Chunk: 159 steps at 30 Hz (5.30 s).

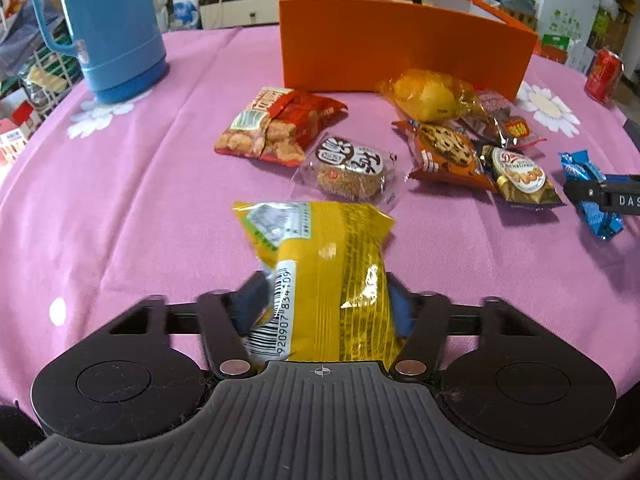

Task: Organize snacks
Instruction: 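Carry both packets over the orange box and open both tools to drop them, then move both tools back to the snack pile beside the box, then grasp the round-label pastry packet with the left tool while the right tool grasps the gold Danisa packet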

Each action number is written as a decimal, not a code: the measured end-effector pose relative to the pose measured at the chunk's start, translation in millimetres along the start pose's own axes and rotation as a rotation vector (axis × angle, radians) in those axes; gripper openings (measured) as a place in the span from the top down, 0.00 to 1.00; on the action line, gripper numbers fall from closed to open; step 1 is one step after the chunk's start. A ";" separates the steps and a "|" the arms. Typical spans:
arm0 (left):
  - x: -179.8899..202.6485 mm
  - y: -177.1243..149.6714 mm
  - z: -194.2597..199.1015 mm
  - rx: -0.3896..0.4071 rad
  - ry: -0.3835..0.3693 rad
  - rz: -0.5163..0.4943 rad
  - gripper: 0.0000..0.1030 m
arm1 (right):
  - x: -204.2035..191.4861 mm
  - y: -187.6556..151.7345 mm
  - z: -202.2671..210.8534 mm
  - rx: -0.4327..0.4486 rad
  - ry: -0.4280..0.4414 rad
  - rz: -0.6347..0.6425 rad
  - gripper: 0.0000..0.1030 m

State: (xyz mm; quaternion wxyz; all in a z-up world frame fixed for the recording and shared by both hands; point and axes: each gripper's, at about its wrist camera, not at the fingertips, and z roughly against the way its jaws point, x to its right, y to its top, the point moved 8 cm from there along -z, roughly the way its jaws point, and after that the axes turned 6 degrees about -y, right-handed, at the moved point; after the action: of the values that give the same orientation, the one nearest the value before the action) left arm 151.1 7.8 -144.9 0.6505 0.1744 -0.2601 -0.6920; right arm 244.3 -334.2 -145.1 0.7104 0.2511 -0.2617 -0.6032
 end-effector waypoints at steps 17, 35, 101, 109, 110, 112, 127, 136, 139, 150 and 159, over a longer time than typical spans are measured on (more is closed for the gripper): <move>-9.1 0.8 6.6 0.031 -0.017 0.051 0.85 | -3.3 -3.8 5.4 -0.009 0.020 0.002 0.47; -2.3 160.7 32.4 0.254 -0.128 0.059 0.85 | -14.7 134.5 62.3 0.309 0.165 -0.094 0.47; -15.0 61.2 -34.7 0.004 0.031 0.278 0.70 | 7.8 14.3 8.1 -0.031 0.227 -0.292 0.14; -19.0 16.8 -4.8 -0.033 -0.038 0.115 0.66 | -10.2 11.5 7.2 -0.040 0.235 -0.199 0.14; -20.4 14.0 -2.7 -0.028 -0.038 0.113 0.64 | -16.3 11.6 7.8 -0.034 0.235 -0.167 0.14; -21.8 12.1 -0.8 -0.013 -0.039 0.116 0.64 | -30.3 13.1 8.2 -0.019 0.234 -0.111 0.14; -16.3 11.5 -2.8 0.001 -0.017 0.106 0.54 | -34.5 11.6 -10.7 -0.043 0.092 -0.035 0.15; -12.3 2.8 14.0 0.016 -0.025 0.177 0.28 | -38.6 38.6 -15.0 0.054 0.187 0.001 0.15; -10.7 1.3 10.6 0.002 -0.033 0.177 0.31 | -47.4 41.2 -29.0 0.009 0.245 -0.002 0.14; -17.7 3.1 4.3 0.004 -0.013 0.195 0.28 | -67.0 21.5 -19.6 -0.016 0.183 0.121 0.14; 7.8 3.2 -0.6 0.009 -0.044 -0.051 0.94 | -67.5 13.3 -12.1 -0.005 0.140 0.138 0.23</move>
State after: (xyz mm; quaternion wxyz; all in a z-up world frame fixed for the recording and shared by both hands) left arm 153.3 -0.1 -142.8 0.6260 0.1687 -0.2728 -0.7108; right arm 253.0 -265.1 -149.7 0.7674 0.2724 -0.2266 -0.5344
